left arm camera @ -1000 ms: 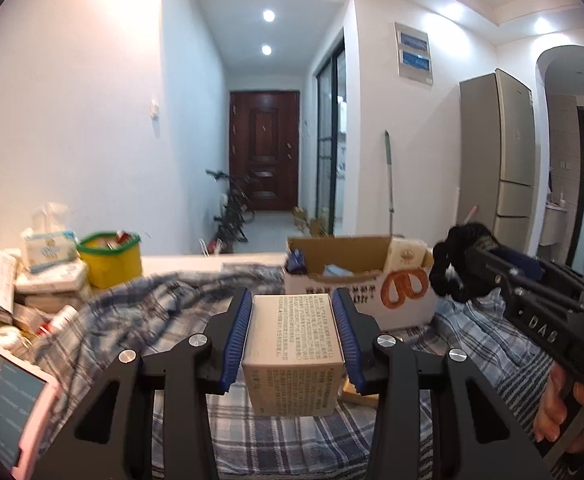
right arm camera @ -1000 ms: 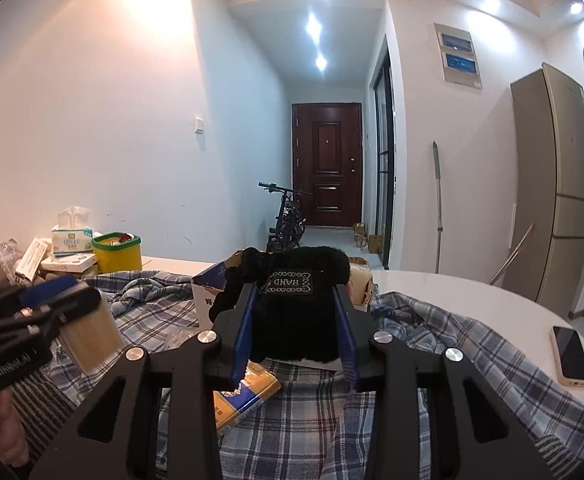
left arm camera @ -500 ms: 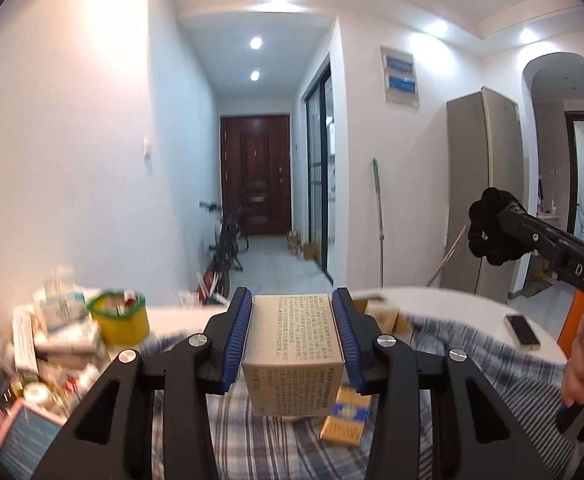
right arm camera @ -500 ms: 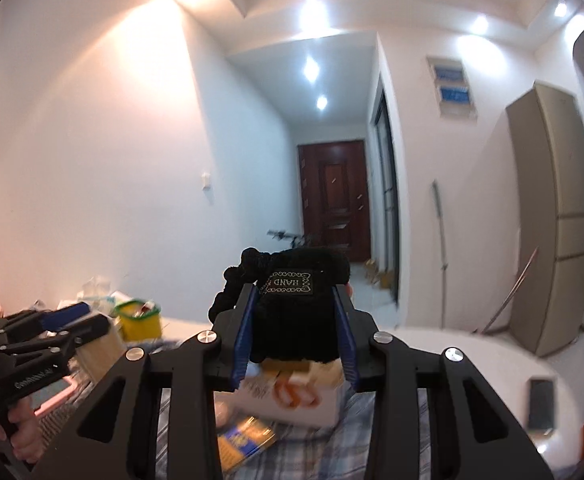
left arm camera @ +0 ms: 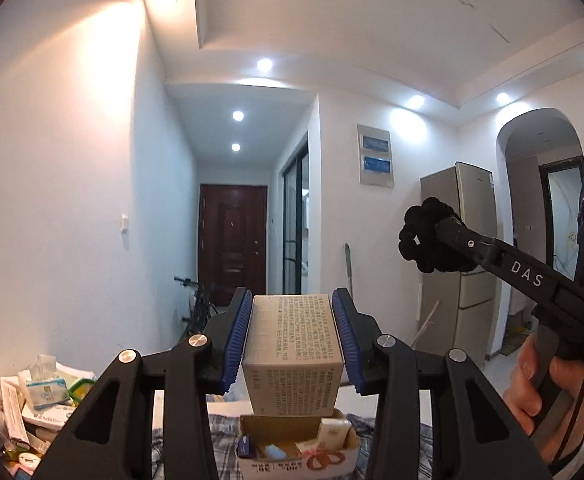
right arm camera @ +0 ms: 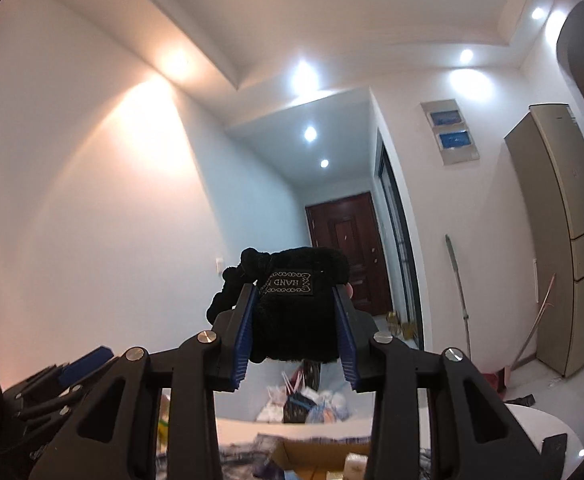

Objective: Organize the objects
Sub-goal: 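Carry both held items over the cardboard box and lower them inside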

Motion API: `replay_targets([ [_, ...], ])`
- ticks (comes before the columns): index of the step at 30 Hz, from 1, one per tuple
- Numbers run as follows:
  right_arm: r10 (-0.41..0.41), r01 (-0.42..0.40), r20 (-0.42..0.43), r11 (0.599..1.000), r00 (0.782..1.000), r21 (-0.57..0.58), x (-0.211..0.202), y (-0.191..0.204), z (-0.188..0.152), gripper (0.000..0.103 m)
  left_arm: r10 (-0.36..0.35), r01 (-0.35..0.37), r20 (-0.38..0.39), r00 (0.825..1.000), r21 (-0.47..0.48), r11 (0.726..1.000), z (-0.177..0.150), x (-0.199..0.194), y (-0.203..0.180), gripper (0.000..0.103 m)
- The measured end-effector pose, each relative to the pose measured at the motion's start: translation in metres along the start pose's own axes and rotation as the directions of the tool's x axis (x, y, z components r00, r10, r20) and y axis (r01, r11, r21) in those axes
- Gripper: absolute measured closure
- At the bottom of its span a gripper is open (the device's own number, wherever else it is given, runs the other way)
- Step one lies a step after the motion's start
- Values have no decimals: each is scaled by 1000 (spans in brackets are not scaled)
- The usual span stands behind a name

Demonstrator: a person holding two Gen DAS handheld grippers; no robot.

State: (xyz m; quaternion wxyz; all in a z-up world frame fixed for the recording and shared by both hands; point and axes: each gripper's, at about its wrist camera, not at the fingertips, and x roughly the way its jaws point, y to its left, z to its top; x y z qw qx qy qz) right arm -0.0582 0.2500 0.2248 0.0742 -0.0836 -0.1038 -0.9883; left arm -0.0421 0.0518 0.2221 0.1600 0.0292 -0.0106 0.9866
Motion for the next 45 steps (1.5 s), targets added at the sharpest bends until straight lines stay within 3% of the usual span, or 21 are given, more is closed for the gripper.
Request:
replay_targets([
  [5,-36,36,-1,999,999,-38,17,0,-20,67,-25,24,-35,999,-29,999,-1,20,7,59],
  [9,-98,98,-8,995,995,-17,33,-9,-38,67,9,-9,8,1000,-48,999,-10,34,13,59],
  [15,-62,58,-73,997,995,-51,56,-10,-51,67,2,-6,-72,997,-47,999,-37,66,28,59],
  [19,-24,24,-106,1000,994,-2,63,-20,-53,67,21,-29,-105,994,-76,997,-43,85,40,59],
  [25,-73,70,-88,997,993,-38,62,-24,-52,65,26,-39,-148,989,-85,996,-52,102,43,59],
  [29,-58,53,-122,998,991,-45,71,-28,-54,65,49,-60,-159,986,-64,996,-56,111,39,59],
  [36,-47,39,-191,998,981,-46,87,-33,-67,65,22,-43,-195,981,-102,994,-71,130,50,59],
  [45,-99,72,-293,992,951,-102,121,-39,-96,65,-45,-1,-329,943,-139,990,-119,190,57,59],
])
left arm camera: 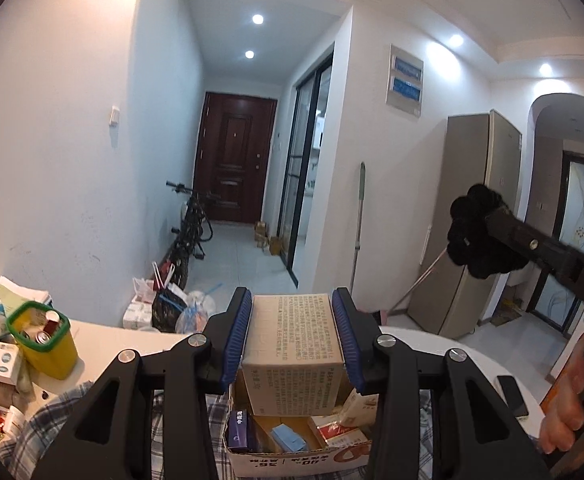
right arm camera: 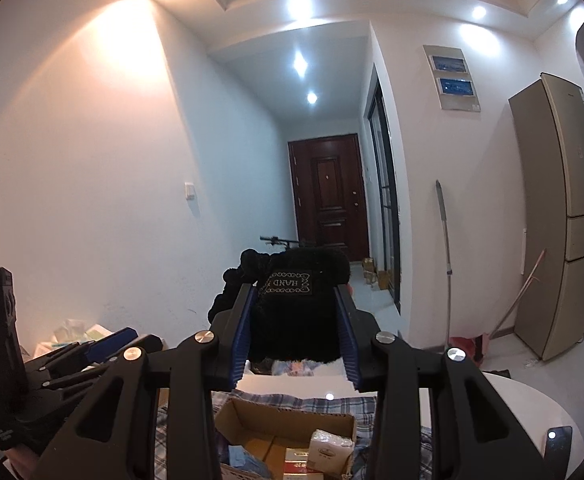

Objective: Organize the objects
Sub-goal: 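Carry both held items over the cardboard box and lower them inside, then open the left gripper releasing the white box while the right gripper releases the black pouch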

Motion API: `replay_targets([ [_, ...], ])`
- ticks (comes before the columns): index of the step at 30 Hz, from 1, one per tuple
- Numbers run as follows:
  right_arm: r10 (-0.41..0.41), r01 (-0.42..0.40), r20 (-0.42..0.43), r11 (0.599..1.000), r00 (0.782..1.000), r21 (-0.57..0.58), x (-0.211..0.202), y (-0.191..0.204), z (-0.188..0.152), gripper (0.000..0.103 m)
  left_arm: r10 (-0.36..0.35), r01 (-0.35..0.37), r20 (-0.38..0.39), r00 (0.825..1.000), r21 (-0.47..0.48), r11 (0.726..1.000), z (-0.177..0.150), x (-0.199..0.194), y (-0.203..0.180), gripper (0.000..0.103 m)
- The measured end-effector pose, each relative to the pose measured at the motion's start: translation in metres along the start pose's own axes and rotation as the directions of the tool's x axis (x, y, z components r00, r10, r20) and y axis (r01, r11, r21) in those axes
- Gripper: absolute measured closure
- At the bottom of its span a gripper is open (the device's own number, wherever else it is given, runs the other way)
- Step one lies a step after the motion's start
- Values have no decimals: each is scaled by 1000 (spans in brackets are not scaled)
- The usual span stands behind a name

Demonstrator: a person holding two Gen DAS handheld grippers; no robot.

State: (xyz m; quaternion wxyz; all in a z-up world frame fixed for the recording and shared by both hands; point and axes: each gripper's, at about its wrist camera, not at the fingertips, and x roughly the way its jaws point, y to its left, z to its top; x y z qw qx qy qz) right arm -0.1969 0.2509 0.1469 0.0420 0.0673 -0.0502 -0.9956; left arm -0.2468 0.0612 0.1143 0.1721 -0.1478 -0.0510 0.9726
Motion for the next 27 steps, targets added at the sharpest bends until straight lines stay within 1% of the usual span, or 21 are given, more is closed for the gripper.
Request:
replay_targets([
  [3,16,-16,-57,1000,998,7,17,-3,-7,65,-1,1,-54,999,0,1000,-14,27,4,59],
  [7,-8,5,-106,1000,994,-27,34,-3,-17,65,-1,0,-113,994,-9,1000,-31,57,9,59],
  [9,-9,4,-140,999,990,-37,45,-4,-22,65,-30,23,-157,987,-48,999,-38,70,17,59],
  [11,-2,-4,-173,1000,985,-31,55,-6,-28,65,-39,25,-193,980,-78,997,-42,79,21,59],
  [12,3,-8,-194,1000,981,-24,60,-9,-31,65,-37,22,-201,979,-77,997,-44,83,22,59],
  [15,19,-21,-248,1000,969,-6,74,-15,-41,65,-13,6,-191,981,-39,999,-49,87,18,59],
  [18,27,-26,-284,1000,958,6,84,-19,-49,65,-29,23,-203,979,-34,999,-56,93,18,59],
  [24,24,-29,-305,999,952,-12,89,-18,-54,65,-2,7,-213,977,25,1000,-70,103,9,59],
  [27,24,-33,-307,999,951,-22,88,-13,-55,65,-2,9,-227,974,31,999,-74,105,7,59],
])
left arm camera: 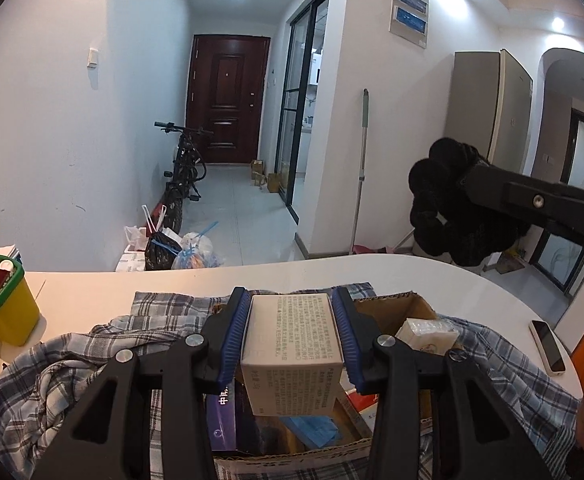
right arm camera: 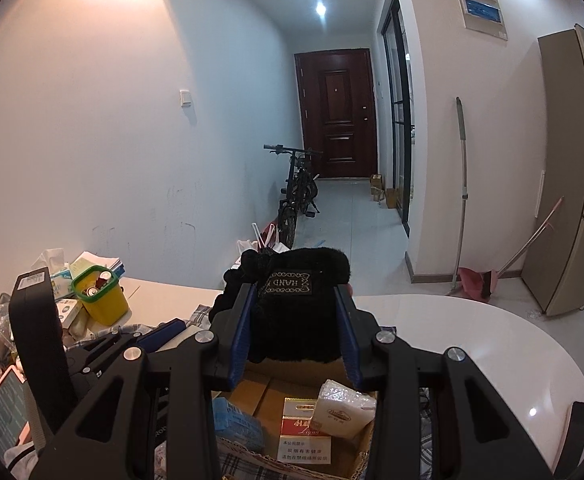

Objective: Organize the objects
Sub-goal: 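Open the left gripper releasing the white box while the right gripper releases the black pouch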

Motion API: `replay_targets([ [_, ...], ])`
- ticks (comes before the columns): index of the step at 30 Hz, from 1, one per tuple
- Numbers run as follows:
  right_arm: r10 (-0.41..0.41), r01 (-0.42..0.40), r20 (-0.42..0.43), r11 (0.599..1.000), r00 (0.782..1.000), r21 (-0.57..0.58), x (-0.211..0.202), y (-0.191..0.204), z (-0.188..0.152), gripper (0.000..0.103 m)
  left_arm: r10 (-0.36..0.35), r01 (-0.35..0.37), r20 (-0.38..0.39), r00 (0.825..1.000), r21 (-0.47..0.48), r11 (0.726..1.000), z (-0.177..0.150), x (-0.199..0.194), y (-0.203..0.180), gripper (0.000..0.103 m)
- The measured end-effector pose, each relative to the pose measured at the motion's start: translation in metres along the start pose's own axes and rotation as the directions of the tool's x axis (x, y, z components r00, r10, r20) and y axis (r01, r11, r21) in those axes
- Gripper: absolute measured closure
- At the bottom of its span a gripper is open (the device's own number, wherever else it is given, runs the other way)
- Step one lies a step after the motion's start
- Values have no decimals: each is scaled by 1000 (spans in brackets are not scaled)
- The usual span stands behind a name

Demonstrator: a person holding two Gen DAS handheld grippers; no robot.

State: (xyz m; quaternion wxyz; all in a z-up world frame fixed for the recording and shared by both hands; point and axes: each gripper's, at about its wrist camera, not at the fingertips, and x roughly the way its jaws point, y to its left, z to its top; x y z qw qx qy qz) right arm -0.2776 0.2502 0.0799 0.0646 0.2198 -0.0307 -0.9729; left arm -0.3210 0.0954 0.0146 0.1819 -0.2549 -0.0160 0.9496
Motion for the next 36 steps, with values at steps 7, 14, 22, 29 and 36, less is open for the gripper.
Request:
replay_targets([
  [7,29,-29,-9,999,1000,23,3,-2,1,65,6,-6,-22,1000,1,1000,-3,3,-2,56],
  [14,11,-11,2,1000,1000,3,1,2,1,65,41,-40,-70,997,4,999,-8,13,0,35],
  [22,9,-9,15,1000,1000,20,-1,-2,2,65,64,-61,40,997,-60,996,8,-18,17,16],
  [29,-7,7,21,1000,1000,1,1,4,2,65,164,-175,188,968,42,984,26,-58,3,4],
  [36,-11,11,-10,1000,1000,-18,11,7,-3,68,189,-197,207,960,18,980,31,-65,7,0],
])
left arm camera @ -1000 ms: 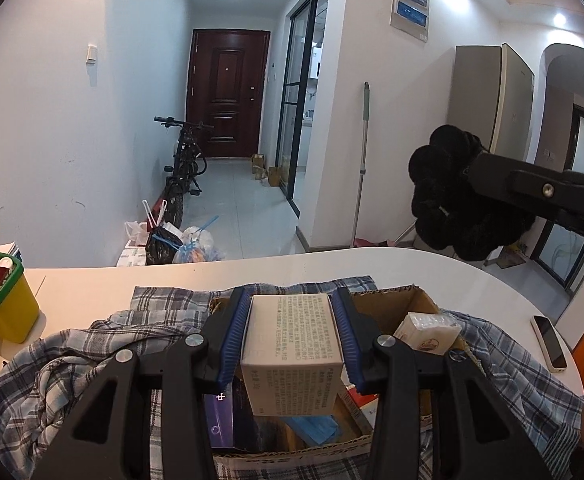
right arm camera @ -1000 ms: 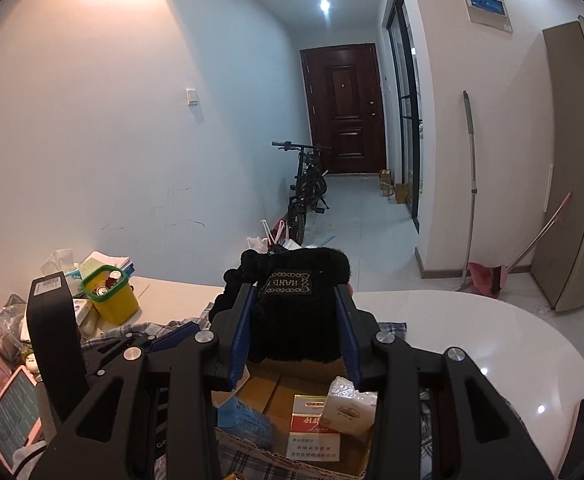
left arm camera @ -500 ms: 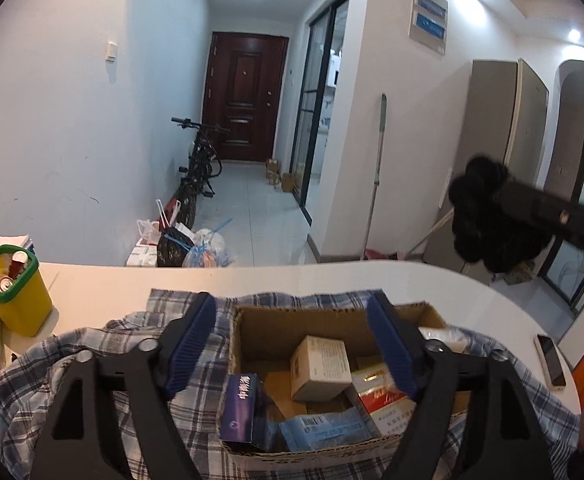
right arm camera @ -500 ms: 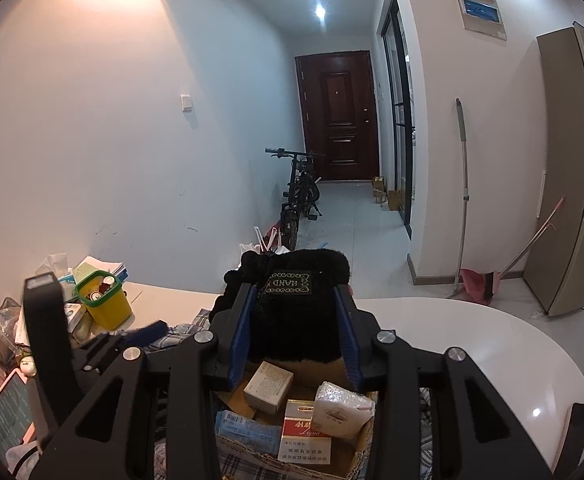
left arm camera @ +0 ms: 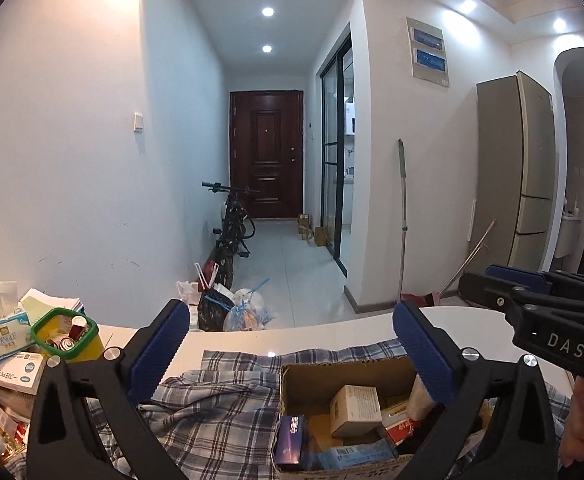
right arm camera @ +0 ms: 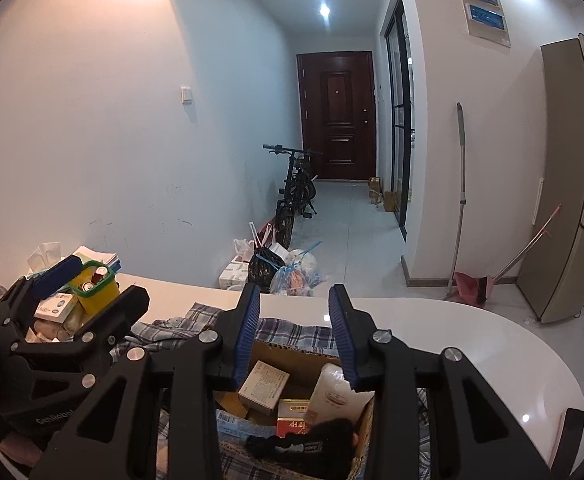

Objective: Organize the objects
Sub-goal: 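Raise both open grippers up out of the cardboard box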

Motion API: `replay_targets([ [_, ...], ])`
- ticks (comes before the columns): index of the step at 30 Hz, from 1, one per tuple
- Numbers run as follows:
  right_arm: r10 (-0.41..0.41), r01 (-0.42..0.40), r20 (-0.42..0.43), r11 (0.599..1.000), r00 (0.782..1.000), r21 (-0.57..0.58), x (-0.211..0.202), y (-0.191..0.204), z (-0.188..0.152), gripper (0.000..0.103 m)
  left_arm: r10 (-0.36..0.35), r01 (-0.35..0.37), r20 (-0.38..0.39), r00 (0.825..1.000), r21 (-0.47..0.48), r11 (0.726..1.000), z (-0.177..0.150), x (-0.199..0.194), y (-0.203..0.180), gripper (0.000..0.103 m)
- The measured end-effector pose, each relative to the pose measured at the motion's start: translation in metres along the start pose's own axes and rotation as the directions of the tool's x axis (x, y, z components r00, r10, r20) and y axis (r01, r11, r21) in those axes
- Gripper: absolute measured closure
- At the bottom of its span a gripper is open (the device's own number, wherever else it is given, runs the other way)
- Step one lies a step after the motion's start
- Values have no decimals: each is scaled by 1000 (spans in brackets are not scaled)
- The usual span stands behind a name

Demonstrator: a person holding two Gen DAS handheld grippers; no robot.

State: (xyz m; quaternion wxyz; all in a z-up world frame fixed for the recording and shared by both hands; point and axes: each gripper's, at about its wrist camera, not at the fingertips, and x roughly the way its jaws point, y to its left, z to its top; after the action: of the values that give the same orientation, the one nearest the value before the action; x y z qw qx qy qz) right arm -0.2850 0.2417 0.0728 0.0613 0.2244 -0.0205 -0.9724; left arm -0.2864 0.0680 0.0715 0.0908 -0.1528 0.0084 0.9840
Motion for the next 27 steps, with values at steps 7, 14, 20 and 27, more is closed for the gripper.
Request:
replay_targets([
  [7,1,-1,15,1000,1000,17,-6,-7,3,68,5,-3,52,999,-27,1000,5,-16,4,0],
  [14,-30,29,120,1000,992,10,-38,-7,13,53,32,-31,141,989,-10,999,23,-56,2,0],
  [20,-32,32,214,999,976,5,-73,-3,21,37,30,-17,212,977,-61,998,38,-97,9,0],
  [27,-64,41,339,996,939,73,-117,2,26,0,131,-71,436,890,-152,986,45,-165,22,0],
])
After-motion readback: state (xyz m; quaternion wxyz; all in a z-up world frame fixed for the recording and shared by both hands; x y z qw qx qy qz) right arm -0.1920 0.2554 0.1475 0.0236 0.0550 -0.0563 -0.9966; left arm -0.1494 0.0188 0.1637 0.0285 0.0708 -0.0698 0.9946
